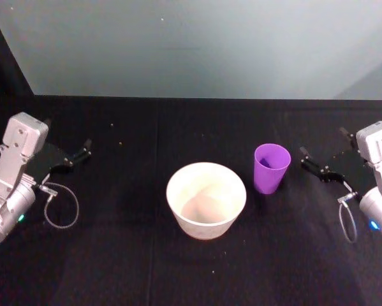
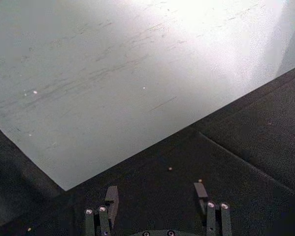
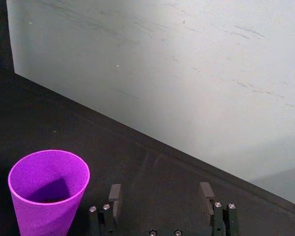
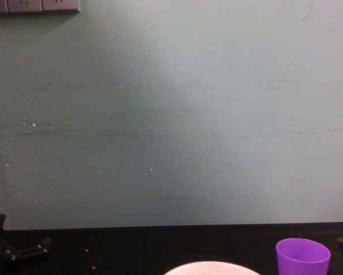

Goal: Pick up the cup and pour the mung beans from the cup into the bowl.

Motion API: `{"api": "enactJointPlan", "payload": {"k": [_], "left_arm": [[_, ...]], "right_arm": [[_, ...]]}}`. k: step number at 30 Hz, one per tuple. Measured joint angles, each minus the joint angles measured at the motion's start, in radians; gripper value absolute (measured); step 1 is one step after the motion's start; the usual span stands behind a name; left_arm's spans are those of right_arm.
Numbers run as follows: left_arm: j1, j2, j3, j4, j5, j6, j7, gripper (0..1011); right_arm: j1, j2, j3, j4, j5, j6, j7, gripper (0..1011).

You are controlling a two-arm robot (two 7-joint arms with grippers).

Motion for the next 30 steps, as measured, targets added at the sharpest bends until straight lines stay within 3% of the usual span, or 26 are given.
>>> {"api": "enactJointPlan", "payload": {"k": [14,18,26,30], "left_arm": [[0.000,0.000,0.000,0.000,0.000,0.000,0.000,1000],[0.000,0.000,0.000,0.000,0.000,0.000,0.000,1000],[0.000,0.000,0.000,0.000,0.000,0.000,0.000,1000],[0.000,0.000,0.000,0.000,0.000,0.000,0.000,1000]], "right_arm": [[-0.001,0.000,0.001,-0.001,0.000,-0.001,0.000,1003],[-0.029,0.017,0.021,-0.022,0.002,-0.042,0.018,1003],[-0.129,0.053,0.075,-0.058,0.093,-0.158,0.110,1003],[-0.157,0.051,0.076,-0.039,0.169,-0.221,0.225,1003]]}}
